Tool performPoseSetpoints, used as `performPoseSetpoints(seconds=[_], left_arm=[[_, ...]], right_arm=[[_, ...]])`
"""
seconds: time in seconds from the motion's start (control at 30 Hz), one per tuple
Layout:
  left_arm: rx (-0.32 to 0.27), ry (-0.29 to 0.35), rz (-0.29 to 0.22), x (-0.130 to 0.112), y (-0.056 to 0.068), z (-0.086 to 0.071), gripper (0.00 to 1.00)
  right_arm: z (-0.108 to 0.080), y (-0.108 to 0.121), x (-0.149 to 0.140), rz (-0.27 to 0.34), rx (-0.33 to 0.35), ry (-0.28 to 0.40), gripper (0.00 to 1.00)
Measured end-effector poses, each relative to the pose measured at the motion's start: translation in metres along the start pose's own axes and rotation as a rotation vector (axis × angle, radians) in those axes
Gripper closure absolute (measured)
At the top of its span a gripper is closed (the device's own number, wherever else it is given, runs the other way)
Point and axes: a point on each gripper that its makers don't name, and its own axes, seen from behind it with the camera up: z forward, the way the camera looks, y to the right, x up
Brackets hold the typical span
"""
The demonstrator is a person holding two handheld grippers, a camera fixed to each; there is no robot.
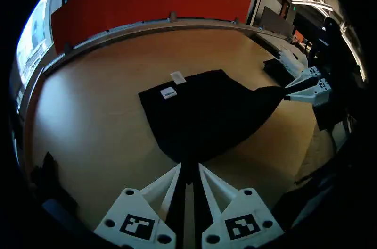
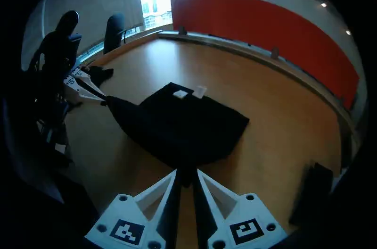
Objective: Fold towel
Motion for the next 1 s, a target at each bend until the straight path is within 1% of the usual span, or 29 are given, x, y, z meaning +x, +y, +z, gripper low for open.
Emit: performPoseSetpoints(seconds=[0.2, 0.57, 0.8, 1.0], left_arm=[[-0.010, -0.002, -0.007, 0.003, 0.006, -0.013, 0.90], [-0.013, -0.017, -0.013, -0.001, 0.012, -0.025, 0.90], [-0.012, -0.014, -0.015, 0.003, 0.013, -0.025, 0.90], [-0.012, -0.005, -0.015, 0.015, 0.009, -0.019, 0.90]], right_arm=[[-0.011, -0.006, 0.001, -0.011, 0.016, -0.009, 0.84], [-0.021, -0.012, 0.001, -0.009, 0.034, -0.015, 0.84], [-0.022, -0.008, 0.004, -0.023, 0.034, -0.017, 0.84], [-0.018, -0.001, 0.011, -0.042, 0.030, -0.015, 0.84]])
